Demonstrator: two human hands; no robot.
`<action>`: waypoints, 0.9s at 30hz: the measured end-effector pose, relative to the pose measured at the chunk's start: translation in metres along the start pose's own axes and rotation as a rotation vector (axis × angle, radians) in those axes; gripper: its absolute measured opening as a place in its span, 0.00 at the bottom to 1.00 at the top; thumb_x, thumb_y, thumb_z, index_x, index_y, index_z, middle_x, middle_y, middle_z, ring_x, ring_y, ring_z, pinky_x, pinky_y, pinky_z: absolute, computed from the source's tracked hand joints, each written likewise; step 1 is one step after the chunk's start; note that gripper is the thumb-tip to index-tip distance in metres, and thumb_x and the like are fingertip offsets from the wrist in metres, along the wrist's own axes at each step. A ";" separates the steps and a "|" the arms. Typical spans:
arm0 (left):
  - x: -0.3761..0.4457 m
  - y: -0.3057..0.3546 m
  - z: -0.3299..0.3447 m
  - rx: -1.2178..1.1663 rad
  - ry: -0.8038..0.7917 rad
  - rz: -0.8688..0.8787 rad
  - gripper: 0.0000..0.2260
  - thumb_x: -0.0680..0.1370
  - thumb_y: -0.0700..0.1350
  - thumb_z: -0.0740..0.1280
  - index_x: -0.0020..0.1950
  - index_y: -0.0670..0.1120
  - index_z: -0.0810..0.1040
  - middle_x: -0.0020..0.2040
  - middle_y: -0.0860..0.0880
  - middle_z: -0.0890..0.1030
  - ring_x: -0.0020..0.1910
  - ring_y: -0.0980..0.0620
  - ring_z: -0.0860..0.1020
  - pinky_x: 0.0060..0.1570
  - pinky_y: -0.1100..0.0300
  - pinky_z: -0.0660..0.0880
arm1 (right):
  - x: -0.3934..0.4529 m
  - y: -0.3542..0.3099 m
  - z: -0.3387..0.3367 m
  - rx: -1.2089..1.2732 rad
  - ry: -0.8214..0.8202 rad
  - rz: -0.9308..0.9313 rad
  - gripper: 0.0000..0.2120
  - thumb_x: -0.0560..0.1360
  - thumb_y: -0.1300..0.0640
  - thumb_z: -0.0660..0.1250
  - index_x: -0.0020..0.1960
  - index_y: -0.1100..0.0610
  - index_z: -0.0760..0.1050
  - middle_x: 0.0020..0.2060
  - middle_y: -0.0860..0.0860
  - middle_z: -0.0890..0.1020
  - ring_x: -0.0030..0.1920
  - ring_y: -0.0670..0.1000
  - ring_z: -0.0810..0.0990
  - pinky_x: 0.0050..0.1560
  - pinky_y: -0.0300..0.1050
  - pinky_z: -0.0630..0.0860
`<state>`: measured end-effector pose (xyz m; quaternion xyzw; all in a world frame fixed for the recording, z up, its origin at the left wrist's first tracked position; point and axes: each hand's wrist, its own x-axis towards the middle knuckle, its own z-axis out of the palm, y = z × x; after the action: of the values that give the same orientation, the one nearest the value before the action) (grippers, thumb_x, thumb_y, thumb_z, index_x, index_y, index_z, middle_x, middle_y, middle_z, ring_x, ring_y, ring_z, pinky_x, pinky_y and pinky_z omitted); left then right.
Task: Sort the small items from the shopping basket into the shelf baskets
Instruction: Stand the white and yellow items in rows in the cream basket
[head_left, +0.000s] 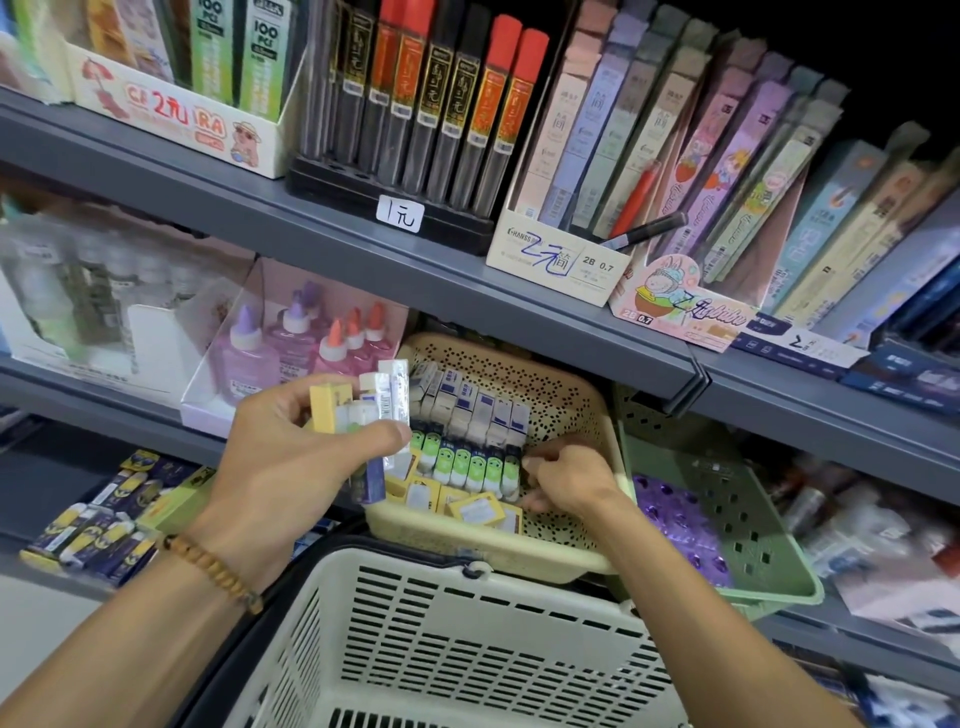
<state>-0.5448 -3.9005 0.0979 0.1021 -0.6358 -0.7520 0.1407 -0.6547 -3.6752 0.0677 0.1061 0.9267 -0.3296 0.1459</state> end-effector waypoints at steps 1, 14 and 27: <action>0.000 0.001 0.000 -0.004 0.006 0.000 0.09 0.64 0.38 0.78 0.36 0.52 0.84 0.27 0.49 0.81 0.24 0.54 0.77 0.24 0.62 0.73 | -0.003 0.002 -0.002 -0.039 0.036 -0.086 0.10 0.80 0.51 0.64 0.53 0.56 0.80 0.29 0.49 0.82 0.29 0.44 0.78 0.37 0.39 0.76; 0.002 0.003 -0.005 -0.030 0.090 -0.013 0.10 0.65 0.34 0.77 0.35 0.49 0.82 0.30 0.52 0.82 0.27 0.57 0.79 0.26 0.63 0.75 | -0.027 -0.043 0.017 0.098 -0.381 -0.278 0.10 0.72 0.67 0.73 0.52 0.61 0.76 0.36 0.54 0.78 0.32 0.49 0.78 0.39 0.43 0.81; 0.004 0.004 -0.004 0.037 0.042 -0.055 0.17 0.64 0.34 0.78 0.33 0.58 0.83 0.28 0.52 0.82 0.26 0.58 0.79 0.23 0.66 0.72 | -0.035 -0.059 0.023 0.166 -0.276 -0.521 0.11 0.80 0.51 0.64 0.58 0.53 0.81 0.44 0.45 0.83 0.37 0.39 0.79 0.30 0.31 0.73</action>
<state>-0.5466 -3.9061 0.1016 0.1381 -0.6433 -0.7415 0.1313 -0.6348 -3.7378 0.0970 -0.1695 0.8639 -0.4420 0.1718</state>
